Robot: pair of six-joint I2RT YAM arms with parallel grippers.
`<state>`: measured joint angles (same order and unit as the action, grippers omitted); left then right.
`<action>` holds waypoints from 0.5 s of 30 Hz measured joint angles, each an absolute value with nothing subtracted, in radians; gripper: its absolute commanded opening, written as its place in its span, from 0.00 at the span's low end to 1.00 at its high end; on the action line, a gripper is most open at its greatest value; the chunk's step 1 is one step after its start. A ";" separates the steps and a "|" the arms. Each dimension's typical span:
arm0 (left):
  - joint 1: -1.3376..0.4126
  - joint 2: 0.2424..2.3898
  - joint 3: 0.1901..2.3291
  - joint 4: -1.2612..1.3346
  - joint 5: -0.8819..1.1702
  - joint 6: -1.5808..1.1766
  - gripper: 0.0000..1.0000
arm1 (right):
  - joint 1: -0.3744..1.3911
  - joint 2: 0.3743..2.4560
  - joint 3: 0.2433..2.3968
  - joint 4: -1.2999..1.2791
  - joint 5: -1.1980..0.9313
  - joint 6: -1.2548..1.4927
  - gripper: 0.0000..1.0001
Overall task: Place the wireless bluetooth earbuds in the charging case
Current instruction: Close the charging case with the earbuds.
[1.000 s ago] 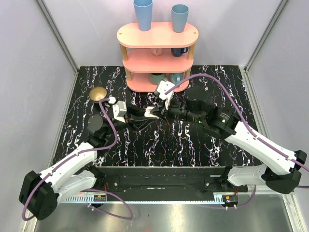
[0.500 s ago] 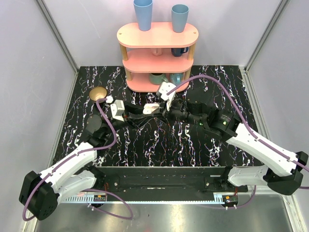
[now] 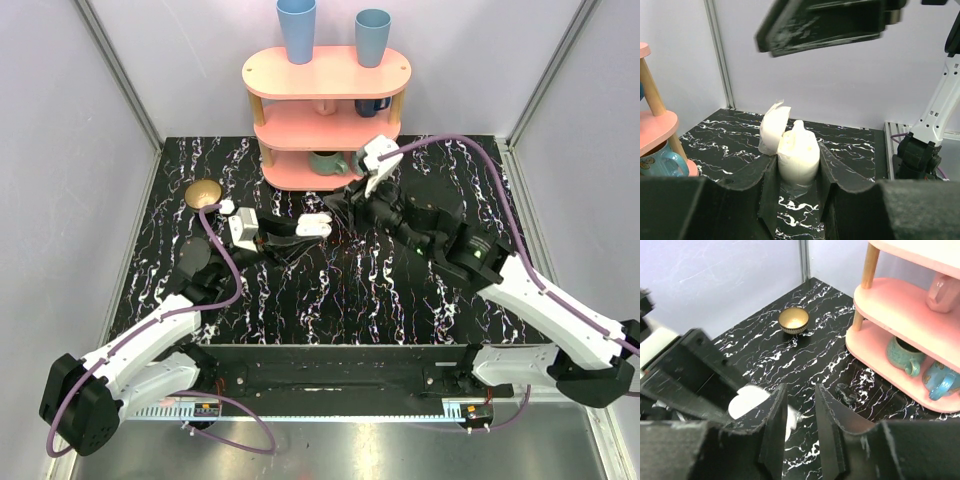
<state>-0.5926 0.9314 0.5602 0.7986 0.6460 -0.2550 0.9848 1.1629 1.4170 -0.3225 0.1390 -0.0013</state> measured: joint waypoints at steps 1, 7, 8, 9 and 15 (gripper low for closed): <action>-0.593 0.931 0.560 0.799 0.650 -0.255 0.00 | 0.973 1.179 1.427 -0.317 0.141 0.019 0.38; -0.593 0.930 0.561 0.809 0.683 -0.255 0.00 | 0.869 1.295 1.459 -0.323 0.078 0.130 0.37; -0.593 0.930 0.561 0.812 0.683 -0.255 0.00 | 0.859 1.309 1.459 -0.332 0.044 0.139 0.37; -0.593 0.930 0.561 0.814 0.681 -0.255 0.00 | 0.854 1.321 1.459 -0.345 -0.002 0.144 0.36; -0.576 0.948 0.566 0.799 0.685 -0.272 0.00 | 0.881 1.302 1.439 -0.358 -0.188 0.153 0.36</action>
